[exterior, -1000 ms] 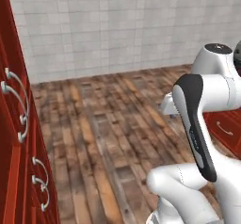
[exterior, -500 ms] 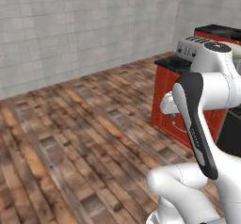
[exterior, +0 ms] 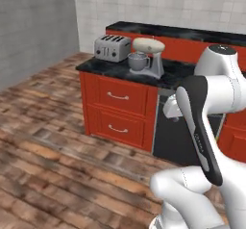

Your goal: Navigate to the stand mixer.

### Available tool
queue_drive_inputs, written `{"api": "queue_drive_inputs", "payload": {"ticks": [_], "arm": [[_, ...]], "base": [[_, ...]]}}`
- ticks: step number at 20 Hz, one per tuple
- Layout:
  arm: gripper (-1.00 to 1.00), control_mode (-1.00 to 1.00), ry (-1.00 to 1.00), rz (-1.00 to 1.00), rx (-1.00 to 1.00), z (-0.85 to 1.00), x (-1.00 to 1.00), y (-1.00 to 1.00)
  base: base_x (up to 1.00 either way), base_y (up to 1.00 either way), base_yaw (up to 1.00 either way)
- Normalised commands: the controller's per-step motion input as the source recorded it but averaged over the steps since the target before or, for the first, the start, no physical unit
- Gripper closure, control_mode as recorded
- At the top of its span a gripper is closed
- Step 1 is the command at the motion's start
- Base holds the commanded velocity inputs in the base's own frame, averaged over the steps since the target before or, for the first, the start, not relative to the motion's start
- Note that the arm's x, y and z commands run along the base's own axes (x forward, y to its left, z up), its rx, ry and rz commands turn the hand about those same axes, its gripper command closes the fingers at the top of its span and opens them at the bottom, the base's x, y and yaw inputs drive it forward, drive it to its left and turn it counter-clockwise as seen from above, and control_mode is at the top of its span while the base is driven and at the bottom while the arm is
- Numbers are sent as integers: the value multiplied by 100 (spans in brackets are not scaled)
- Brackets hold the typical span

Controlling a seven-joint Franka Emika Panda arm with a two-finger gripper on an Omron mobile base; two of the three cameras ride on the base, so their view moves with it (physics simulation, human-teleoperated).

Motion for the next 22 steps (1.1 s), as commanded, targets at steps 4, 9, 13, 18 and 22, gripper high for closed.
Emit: {"api": "queue_drive_inputs", "payload": {"ticks": [4,9,13,18,22], "arm": [[-100,100,0,0,0,0,0,0],[-100,100,0,0,0,0,0,0],[-100,100,0,0,0,0,0,0],[-100,100,0,0,0,0,0,0],[-100,100,0,0,0,0,0,0]], "base": [[66,3,-62],[88,41,-45],[96,73,-37],[99,83,-35],[93,69,-36]]}}
